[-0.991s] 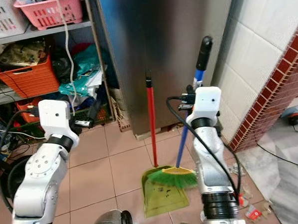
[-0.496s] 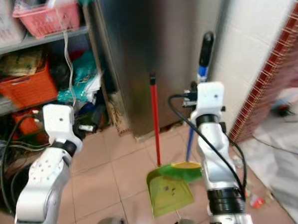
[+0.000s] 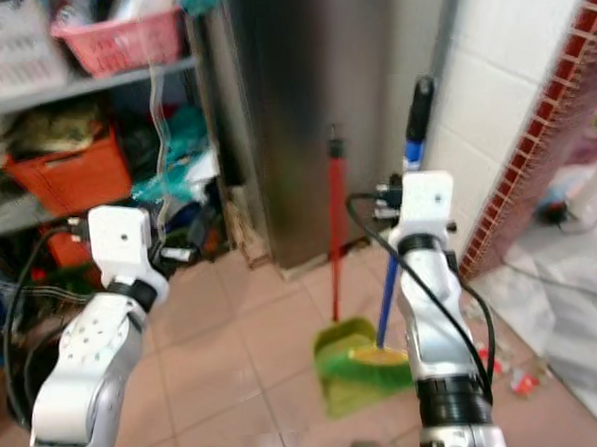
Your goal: Sweep floor
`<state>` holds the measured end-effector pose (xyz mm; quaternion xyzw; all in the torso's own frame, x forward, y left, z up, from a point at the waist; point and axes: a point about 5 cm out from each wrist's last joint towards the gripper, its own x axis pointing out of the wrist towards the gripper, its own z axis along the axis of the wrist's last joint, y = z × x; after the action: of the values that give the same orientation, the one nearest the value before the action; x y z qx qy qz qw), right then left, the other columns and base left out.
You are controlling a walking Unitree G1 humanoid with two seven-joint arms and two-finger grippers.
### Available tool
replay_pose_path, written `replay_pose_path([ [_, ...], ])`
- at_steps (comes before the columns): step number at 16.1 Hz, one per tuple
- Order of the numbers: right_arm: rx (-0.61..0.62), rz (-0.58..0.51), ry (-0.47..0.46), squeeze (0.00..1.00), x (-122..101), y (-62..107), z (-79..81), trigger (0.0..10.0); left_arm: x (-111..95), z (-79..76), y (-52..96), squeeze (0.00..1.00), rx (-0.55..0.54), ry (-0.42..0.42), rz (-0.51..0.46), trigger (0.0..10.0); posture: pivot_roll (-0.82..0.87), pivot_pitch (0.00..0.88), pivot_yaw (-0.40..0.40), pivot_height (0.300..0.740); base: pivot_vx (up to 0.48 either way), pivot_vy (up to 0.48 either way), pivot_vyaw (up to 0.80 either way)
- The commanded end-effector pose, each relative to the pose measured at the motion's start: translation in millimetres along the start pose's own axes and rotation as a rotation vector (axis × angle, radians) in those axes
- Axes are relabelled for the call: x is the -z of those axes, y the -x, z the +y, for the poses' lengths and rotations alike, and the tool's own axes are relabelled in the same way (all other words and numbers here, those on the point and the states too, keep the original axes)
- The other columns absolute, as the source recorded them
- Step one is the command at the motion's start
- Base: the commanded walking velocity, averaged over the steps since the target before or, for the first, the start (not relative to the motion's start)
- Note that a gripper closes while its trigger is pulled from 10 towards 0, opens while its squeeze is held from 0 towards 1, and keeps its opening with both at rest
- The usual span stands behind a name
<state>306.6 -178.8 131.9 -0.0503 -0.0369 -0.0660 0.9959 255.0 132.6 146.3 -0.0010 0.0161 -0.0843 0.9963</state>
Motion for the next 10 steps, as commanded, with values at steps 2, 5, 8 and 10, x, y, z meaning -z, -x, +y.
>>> replay_pose_path([
  [2,-0.018,-0.047,-0.028,0.0,-7.3,-2.9,6.7,0.0,6.6,-1.8,-3.2,0.0,0.018,0.007,0.023,10.0,-0.09,0.0,0.003,0.74,0.0,0.48,0.0],
  [5,0.0,-0.049,-0.039,0.0,-9.7,-5.0,5.9,0.0,-1.0,-1.3,-11.2,0.0,0.016,0.0,0.0,10.0,-0.09,0.0,0.015,0.74,0.0,0.48,0.0],
  [8,0.015,-0.035,-0.018,0.0,-7.1,-6.6,7.1,0.0,-3.3,3.0,-16.9,0.0,0.014,-0.017,-0.01,10.0,-0.08,0.0,0.01,0.74,0.0,0.48,-0.78],
  [10,0.021,-0.033,-0.008,0.0,-7.9,-8.9,6.4,0.0,-2.8,5.9,-17.4,0.0,0.007,-0.019,-0.006,10.0,-0.08,0.0,0.008,0.74,0.0,0.48,-0.8],
])
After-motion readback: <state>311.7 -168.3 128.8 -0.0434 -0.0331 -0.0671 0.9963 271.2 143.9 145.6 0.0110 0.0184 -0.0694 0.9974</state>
